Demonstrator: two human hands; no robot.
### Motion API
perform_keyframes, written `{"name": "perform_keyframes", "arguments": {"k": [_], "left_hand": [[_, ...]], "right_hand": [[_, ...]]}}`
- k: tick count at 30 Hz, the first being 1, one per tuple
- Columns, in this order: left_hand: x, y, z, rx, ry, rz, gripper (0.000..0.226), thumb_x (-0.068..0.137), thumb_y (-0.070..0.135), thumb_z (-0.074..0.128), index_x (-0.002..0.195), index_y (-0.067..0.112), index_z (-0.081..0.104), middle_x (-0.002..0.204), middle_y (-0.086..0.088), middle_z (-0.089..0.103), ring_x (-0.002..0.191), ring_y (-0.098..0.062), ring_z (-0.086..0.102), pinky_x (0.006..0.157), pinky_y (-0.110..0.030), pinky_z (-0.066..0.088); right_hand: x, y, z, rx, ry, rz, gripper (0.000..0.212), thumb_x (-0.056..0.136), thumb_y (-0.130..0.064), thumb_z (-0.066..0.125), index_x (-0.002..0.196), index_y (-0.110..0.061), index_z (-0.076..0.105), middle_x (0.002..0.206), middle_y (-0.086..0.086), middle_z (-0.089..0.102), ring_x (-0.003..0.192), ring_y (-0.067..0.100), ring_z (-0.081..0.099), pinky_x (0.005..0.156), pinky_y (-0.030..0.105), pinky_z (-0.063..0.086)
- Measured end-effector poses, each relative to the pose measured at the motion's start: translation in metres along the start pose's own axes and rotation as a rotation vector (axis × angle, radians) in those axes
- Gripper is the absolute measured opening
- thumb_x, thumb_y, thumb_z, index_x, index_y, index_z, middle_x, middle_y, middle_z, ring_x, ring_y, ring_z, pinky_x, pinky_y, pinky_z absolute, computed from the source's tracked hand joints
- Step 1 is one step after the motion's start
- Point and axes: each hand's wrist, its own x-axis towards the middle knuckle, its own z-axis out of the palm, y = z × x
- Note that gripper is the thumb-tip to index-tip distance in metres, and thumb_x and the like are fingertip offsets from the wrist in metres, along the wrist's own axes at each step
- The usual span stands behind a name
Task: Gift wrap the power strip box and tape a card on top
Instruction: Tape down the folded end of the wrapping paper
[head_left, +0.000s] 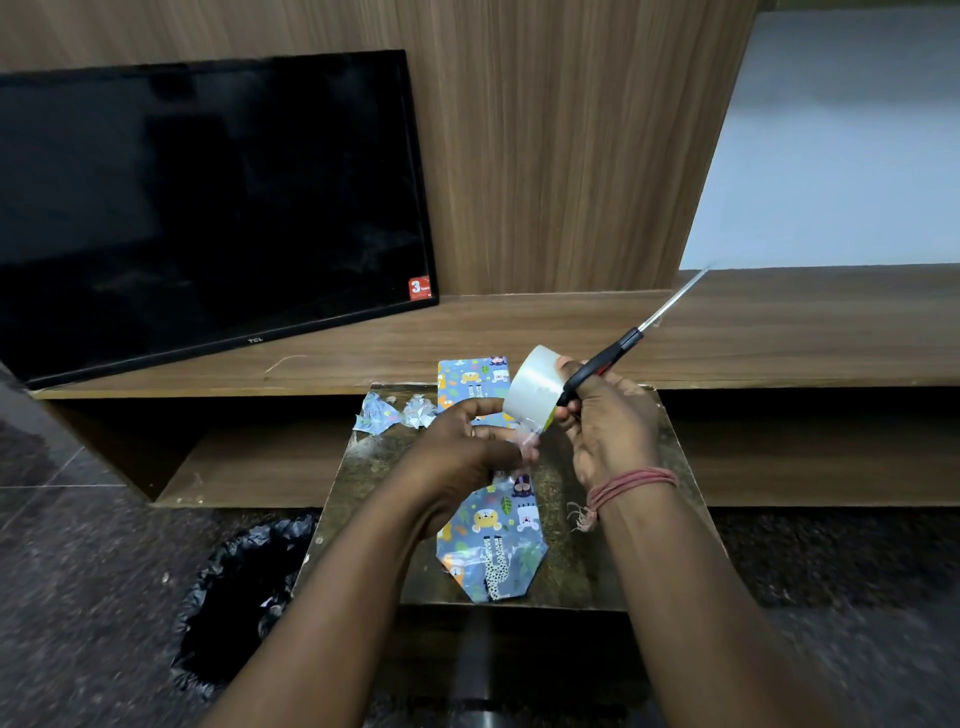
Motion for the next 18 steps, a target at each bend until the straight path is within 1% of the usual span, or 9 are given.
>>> {"name": "perform_keyframes", "arguments": {"k": [2,3,4,6,7,10,11,15,18], "left_hand": [[0.000,-0.001,0.002,-0.046,0.031,0.004,0.041,0.084,-0.024,0.063,0.114,0.004,0.056,0.092,-0.025,0.073,0.068,-0.026,0.072,0.058,-0.029,0.059],[0.000,-0.001,0.002,-0.049,0.044,0.002,0.040,0.085,-0.023,0.064,0.113,0.004,0.057,0.090,-0.022,0.075,0.068,-0.025,0.073,0.060,-0.030,0.060],[0.001,-0.003,0.001,-0.031,0.049,0.000,0.040,0.085,-0.020,0.065,0.116,0.004,0.057,0.092,-0.021,0.076,0.071,-0.024,0.073,0.066,-0.032,0.062],[0.002,-0.004,-0.002,0.039,0.031,-0.006,0.044,0.085,-0.014,0.069,0.123,0.006,0.058,0.099,-0.019,0.077,0.078,-0.023,0.075,0.081,-0.039,0.059],[0.001,-0.003,-0.003,0.064,0.010,-0.015,0.045,0.086,-0.011,0.071,0.125,0.008,0.059,0.100,-0.017,0.078,0.081,-0.023,0.075,0.083,-0.040,0.058],[0.000,-0.002,-0.005,0.057,-0.056,-0.057,0.042,0.088,-0.009,0.070,0.125,0.009,0.061,0.100,-0.014,0.077,0.083,-0.021,0.074,0.071,-0.030,0.056],[0.000,-0.002,-0.006,0.050,-0.083,-0.065,0.042,0.088,-0.008,0.070,0.125,0.009,0.061,0.102,-0.015,0.077,0.084,-0.021,0.074,0.070,-0.030,0.055],[0.000,-0.002,-0.010,0.051,-0.162,-0.057,0.040,0.090,-0.007,0.068,0.124,0.014,0.064,0.109,-0.017,0.076,0.084,-0.020,0.072,0.081,-0.033,0.054],[-0.002,-0.001,-0.013,0.057,-0.185,-0.034,0.043,0.090,-0.006,0.068,0.128,0.013,0.062,0.109,-0.017,0.076,0.080,-0.018,0.071,0.074,-0.028,0.055]], "right_hand": [[-0.002,0.000,0.001,-0.007,-0.007,-0.010,0.013,0.083,-0.001,0.077,0.090,-0.001,0.066,0.056,0.003,0.055,0.036,0.006,0.043,0.038,0.020,0.039],[-0.003,0.000,0.001,-0.014,-0.010,-0.009,0.012,0.083,0.000,0.077,0.086,-0.002,0.065,0.054,0.002,0.055,0.036,0.006,0.042,0.038,0.020,0.039],[-0.005,0.000,0.002,-0.024,-0.011,-0.007,0.012,0.083,-0.001,0.077,0.083,-0.003,0.065,0.051,0.000,0.055,0.036,0.007,0.042,0.038,0.020,0.039],[-0.008,0.000,0.003,-0.039,-0.012,-0.008,0.012,0.083,-0.001,0.077,0.081,-0.004,0.066,0.049,-0.001,0.055,0.035,0.007,0.042,0.037,0.020,0.038],[-0.009,-0.001,0.004,-0.043,-0.010,-0.009,0.011,0.083,-0.001,0.077,0.081,-0.004,0.066,0.050,0.000,0.056,0.035,0.007,0.042,0.037,0.020,0.038],[-0.012,-0.003,0.003,-0.042,-0.015,-0.007,0.011,0.084,0.001,0.076,0.079,-0.003,0.066,0.051,0.000,0.056,0.035,0.007,0.041,0.036,0.019,0.036],[-0.013,-0.003,0.003,-0.043,-0.018,-0.008,0.012,0.084,0.001,0.075,0.078,-0.004,0.066,0.051,0.001,0.056,0.035,0.007,0.041,0.036,0.019,0.035],[-0.014,-0.001,0.003,-0.038,-0.014,0.002,0.014,0.083,0.001,0.076,0.075,-0.005,0.067,0.054,0.002,0.057,0.038,0.008,0.039,0.037,0.019,0.035],[-0.013,-0.001,0.003,-0.029,0.007,0.037,0.015,0.083,0.001,0.076,0.075,-0.006,0.066,0.055,0.002,0.057,0.037,0.007,0.040,0.038,0.020,0.035]]}}
